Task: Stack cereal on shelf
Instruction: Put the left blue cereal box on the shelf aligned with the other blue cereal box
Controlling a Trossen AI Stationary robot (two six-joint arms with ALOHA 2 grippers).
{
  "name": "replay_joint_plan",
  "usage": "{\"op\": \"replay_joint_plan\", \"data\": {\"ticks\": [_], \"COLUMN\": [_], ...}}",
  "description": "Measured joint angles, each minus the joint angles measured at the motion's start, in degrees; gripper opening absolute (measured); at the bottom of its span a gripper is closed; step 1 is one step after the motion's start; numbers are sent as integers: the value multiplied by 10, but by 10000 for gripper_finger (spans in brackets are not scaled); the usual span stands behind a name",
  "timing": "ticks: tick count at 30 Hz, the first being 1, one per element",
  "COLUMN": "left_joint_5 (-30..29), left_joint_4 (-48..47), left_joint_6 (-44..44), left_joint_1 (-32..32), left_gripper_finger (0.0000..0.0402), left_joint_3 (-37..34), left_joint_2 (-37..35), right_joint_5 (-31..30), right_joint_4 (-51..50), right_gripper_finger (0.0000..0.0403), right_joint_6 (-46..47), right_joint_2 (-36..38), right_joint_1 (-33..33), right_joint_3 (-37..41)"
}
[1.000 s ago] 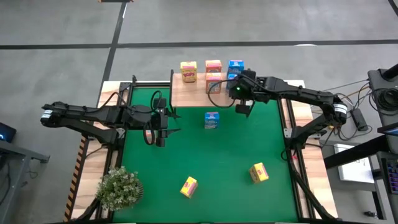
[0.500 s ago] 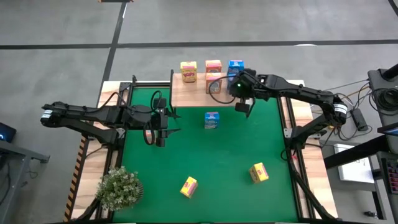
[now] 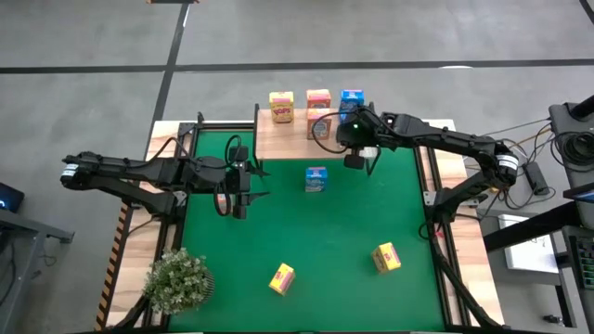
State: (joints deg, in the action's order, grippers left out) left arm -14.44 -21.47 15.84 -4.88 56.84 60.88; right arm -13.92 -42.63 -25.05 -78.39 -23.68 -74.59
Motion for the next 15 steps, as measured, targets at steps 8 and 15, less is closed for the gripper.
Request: {"op": "replay_joint_plan", "data": {"ticks": [8,15], "left_joint_5": [0,0], "left_joint_4": [0,0], "left_joint_6": [0,0], "left_joint_1": [0,0], "left_gripper_finger": [203,203], "left_joint_3": [0,0], "left_joint_2": [0,0], "right_joint_5": [-16,-43], "right_joint_4": [1,0], "right_gripper_finger": [9,9], "right_joint_6": [-10,-4], "right_joint_2": [0,0], "right_joint_1": [0,0], "right_joint_3": [0,0]}}
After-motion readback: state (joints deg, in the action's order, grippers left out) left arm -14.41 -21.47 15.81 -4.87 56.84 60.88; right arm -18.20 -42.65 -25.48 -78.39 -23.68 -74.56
